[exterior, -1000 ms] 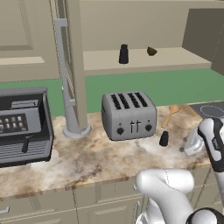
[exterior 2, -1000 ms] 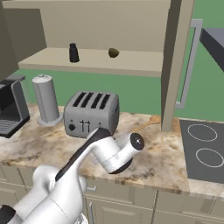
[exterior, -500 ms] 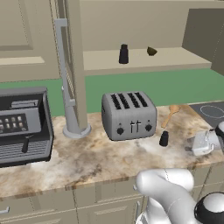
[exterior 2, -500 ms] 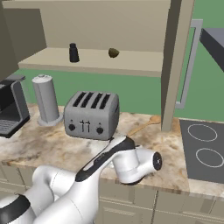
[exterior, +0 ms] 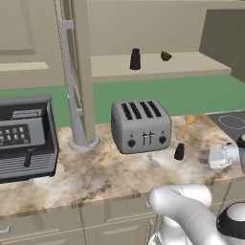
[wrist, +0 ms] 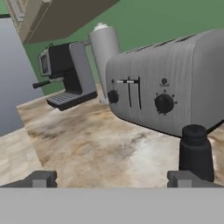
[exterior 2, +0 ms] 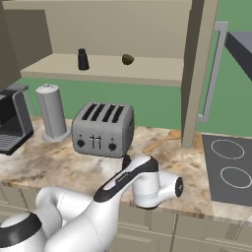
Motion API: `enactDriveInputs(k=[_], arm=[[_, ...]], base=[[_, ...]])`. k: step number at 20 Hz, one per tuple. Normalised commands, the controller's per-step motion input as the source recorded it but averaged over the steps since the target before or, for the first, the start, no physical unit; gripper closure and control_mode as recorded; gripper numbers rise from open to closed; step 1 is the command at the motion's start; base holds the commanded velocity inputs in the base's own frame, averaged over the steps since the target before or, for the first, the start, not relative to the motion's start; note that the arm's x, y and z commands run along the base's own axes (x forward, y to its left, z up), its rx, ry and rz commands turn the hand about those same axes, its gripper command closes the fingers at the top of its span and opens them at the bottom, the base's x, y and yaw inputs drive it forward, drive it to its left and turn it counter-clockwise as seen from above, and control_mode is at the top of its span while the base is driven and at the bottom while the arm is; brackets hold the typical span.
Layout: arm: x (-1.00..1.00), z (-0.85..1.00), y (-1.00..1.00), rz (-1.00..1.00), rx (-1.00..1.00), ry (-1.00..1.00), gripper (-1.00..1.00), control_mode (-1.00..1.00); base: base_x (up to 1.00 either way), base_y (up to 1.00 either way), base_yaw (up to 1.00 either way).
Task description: Pick the shaker and shaker from the counter and place them in the cabinet.
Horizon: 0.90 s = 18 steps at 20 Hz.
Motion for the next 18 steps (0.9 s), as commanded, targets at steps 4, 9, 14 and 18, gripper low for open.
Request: enactDriveInputs(k=[4, 9, 14, 18], arm=[[0.25, -0.03, 0.34, -0.01, 0.06, 0.0, -1.0, -1.0], [0.29, -0.03, 0.29, -0.01, 0.03, 0.0, -1.0, -1.0], [0.22, -0.05, 0.02, -0.07, 0.02, 0.0, -1.0, -1.0], [0.16, -0.05, 0.0, -0.09, 0.01, 0.0, -1.0, -1.0]], base=[[0.0, 0.0, 0.0], [0.0, 0.0, 0.0], [0.0, 0.0, 0.0], [0.0, 0.0, 0.0]])
